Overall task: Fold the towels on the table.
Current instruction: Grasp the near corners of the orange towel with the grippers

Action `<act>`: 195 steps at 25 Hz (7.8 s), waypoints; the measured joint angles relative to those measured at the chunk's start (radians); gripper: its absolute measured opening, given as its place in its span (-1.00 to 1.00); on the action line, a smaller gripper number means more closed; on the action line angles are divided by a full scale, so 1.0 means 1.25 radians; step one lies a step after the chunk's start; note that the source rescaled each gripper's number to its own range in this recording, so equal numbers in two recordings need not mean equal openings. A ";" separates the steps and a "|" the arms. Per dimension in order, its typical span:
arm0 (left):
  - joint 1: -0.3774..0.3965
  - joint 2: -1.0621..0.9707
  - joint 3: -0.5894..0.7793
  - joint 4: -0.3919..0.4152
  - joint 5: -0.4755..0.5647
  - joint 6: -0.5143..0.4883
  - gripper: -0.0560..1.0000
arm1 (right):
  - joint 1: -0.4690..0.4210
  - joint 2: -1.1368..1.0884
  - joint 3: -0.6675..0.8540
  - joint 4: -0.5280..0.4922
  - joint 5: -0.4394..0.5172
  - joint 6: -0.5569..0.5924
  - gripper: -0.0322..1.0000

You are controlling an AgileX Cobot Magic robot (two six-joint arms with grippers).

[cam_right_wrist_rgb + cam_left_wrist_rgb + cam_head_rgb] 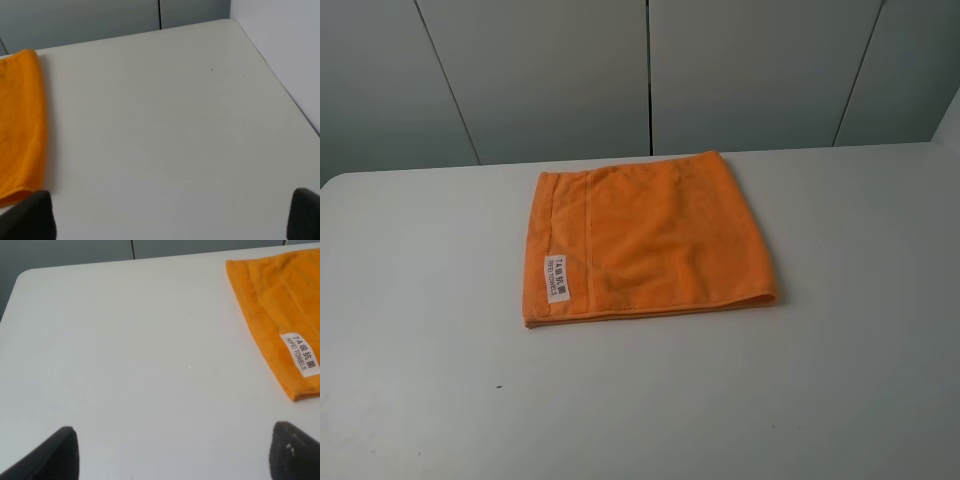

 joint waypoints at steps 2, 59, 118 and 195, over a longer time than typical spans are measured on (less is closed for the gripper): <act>0.000 0.000 0.000 0.000 0.000 0.000 0.97 | 0.000 0.000 0.000 0.000 0.000 0.000 1.00; 0.000 0.213 -0.009 -0.010 -0.560 0.081 0.97 | 0.000 0.000 0.000 -0.008 0.000 0.022 1.00; -0.317 1.542 -0.448 -0.047 -0.389 0.740 0.97 | 0.364 1.490 -0.409 0.218 -0.265 -1.232 1.00; -0.377 1.645 -0.466 -0.112 -0.413 0.749 0.97 | 0.460 1.550 -0.361 0.102 -0.434 -1.201 1.00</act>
